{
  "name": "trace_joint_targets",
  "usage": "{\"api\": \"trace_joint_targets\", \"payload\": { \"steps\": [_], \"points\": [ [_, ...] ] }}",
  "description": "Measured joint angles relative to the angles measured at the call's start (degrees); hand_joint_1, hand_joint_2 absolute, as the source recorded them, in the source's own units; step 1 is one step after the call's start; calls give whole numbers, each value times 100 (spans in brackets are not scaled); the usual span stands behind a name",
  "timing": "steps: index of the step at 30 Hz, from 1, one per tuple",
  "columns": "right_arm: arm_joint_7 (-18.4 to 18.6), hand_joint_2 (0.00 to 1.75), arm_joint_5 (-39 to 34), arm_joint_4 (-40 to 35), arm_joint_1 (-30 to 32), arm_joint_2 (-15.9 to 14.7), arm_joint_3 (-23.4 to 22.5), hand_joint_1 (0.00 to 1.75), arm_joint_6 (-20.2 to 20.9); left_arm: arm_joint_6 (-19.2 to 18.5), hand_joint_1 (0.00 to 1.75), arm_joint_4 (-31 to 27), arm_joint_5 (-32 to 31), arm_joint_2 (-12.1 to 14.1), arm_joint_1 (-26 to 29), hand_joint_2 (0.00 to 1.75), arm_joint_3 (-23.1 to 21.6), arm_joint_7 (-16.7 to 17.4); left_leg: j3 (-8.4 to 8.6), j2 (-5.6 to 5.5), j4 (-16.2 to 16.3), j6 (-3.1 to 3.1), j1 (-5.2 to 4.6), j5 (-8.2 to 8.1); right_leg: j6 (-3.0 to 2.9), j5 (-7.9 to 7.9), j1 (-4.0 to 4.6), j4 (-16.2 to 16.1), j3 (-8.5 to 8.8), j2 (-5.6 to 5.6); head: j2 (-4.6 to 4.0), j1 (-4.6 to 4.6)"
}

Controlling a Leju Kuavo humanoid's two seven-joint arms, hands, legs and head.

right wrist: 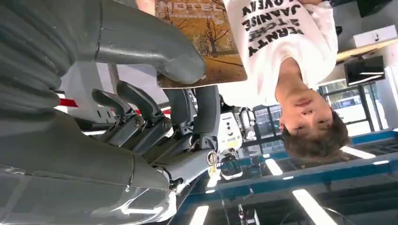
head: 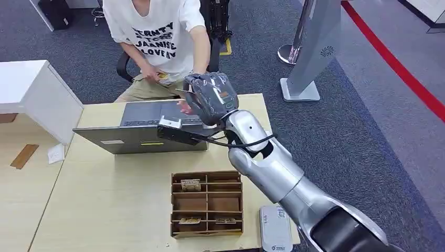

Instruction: Pass the card to the sensor for recognition and then transmit it.

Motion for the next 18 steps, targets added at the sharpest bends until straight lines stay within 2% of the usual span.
{"api": "trace_joint_targets", "payload": {
  "steps": [4,5,6,8,12,18],
  "points": [
    [-13,175,68,65,7,2,2,175,0,33,0,0,2,-17,0,0,2,13,0,0,0,0,0,0,0,0,0,0,0,0,0,0],
    [-13,175,85,83,12,4,4,136,0,35,0,0,9,-20,0,0,0,13,0,0,0,0,0,0,0,0,0,0,0,0,0,0],
    [-13,175,118,90,23,4,4,47,2,39,0,0,18,-22,0,0,0,13,0,0,0,0,0,0,0,0,0,0,0,0,0,0],
    [-11,175,195,114,30,7,15,0,29,22,0,0,20,-22,0,0,0,11,0,0,0,0,0,0,0,0,0,0,-1,0,0,0],
    [31,175,367,179,30,17,52,0,219,41,0,0,37,-22,1,0,2,11,0,0,0,-1,1,0,0,0,1,0,-2,0,0,-2],
    [61,175,376,269,69,44,111,0,223,59,0,0,85,-24,4,0,2,9,0,0,-1,-1,1,0,0,0,1,0,-2,0,0,0]
  ]
}}
